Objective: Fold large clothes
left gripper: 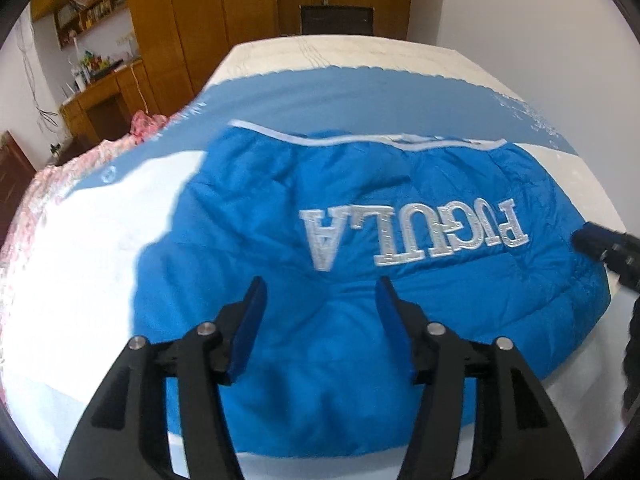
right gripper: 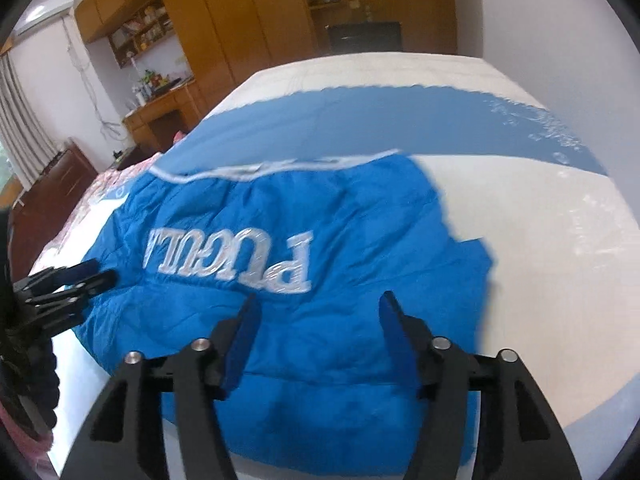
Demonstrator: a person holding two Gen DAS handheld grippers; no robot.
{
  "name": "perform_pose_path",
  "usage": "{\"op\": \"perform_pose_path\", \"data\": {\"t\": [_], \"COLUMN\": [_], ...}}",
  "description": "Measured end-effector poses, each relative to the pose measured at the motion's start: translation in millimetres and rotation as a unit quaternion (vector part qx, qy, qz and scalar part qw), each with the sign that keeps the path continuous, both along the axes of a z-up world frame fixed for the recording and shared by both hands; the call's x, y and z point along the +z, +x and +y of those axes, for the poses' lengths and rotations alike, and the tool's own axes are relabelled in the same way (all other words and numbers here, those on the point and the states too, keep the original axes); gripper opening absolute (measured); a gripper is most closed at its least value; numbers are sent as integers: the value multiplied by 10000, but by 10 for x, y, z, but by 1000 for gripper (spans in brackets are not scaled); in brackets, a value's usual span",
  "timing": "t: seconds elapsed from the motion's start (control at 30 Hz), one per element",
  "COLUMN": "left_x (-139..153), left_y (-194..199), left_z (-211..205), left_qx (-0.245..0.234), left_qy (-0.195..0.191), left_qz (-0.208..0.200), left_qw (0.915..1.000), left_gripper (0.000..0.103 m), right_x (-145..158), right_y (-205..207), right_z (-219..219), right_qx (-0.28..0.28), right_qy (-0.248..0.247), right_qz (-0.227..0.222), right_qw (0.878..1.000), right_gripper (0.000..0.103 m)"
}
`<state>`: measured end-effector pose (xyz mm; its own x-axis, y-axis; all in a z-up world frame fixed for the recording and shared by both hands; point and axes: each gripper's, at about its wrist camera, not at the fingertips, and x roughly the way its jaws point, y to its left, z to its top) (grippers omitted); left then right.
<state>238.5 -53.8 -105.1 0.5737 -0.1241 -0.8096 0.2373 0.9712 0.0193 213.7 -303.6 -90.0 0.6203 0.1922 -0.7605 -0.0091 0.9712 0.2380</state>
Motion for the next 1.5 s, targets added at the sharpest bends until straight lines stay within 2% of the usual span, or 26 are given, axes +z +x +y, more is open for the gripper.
{"op": "perform_pose_path", "data": {"t": [0.13, 0.23, 0.37, 0.57, 0.67, 0.77, 0.87, 0.93, 1.03, 1.17, 1.23, 1.3, 1.33, 1.37, 1.43, 1.47, 1.5], "left_x": [114, 163, 145, 8, -114, -205, -285, -352, -512, -699, -762, -767, -763, -765, -750, -718, -672], "left_y": [15, 43, 128, 292, 393, 481, 543, 585, 675, 763, 781, 796, 802, 803, 790, 785, 769], "left_z": [219, 381, 546, 768, 931, 1131, 1267, 1343, 1435, 1477, 1453, 1396, 1366, 1315, 1203, 1171, 1158], "left_qx": [126, 220, 353, 468, 574, 682, 692, 663, 652, 594, 552, 458, 426, 369, 273, 255, 277], "left_qy": [133, 235, 374, 215, -28, -539, -929, -1213, -1679, -2311, -2426, -2424, -2389, -2362, -2238, -2153, -2086], "left_qz": [-73, -155, -149, 171, 495, 831, 1077, 1255, 1611, 1977, 2057, 2104, 2103, 2124, 2142, 2119, 2075], "left_qw": [9998, 9994, 9986, 9985, 9971, 9927, 9874, 9824, 9704, 9508, 9465, 9460, 9470, 9475, 9504, 9529, 9553], "left_gripper": [66, 72, 73, 78, 80, 85, 89, 90, 91, 92, 93, 93, 92, 88, 68, 63, 54], "right_x": [18, -51, -168, -341, -406, -462, -552, -617, -731, -897, -929, -959, -982, -1003, -1038, -1038, -1024], "right_y": [38, 85, 177, 261, 292, 307, 330, 354, 377, 422, 455, 499, 532, 563, 601, 599, 579], "right_z": [-337, -510, -640, -759, -794, -817, -875, -922, -970, -1014, -1026, -1038, -1041, -1045, -1035, -1033, -1036], "right_qx": [-95, -140, -108, -48, 10, 42, 88, 120, 120, 132, 153, 182, 158, 154, 51, 31, 16], "right_qy": [286, 382, 584, 1017, 1172, 1273, 1580, 1772, 2071, 2658, 2844, 3063, 3189, 3245, 3243, 3284, 3359], "right_qz": [224, 443, 708, 1022, 1150, 1225, 1356, 1453, 1584, 1692, 1670, 1645, 1636, 1645, 1751, 1776, 1766], "right_qw": [9993, 9982, 9957, 9895, 9864, 9843, 9780, 9733, 9653, 9490, 9439, 9374, 9334, 9313, 9296, 9277, 9252], "right_gripper": [75, 76, 78, 81, 82, 84, 85, 87, 88, 89, 89, 89, 87, 77, 61, 47, 42]}}
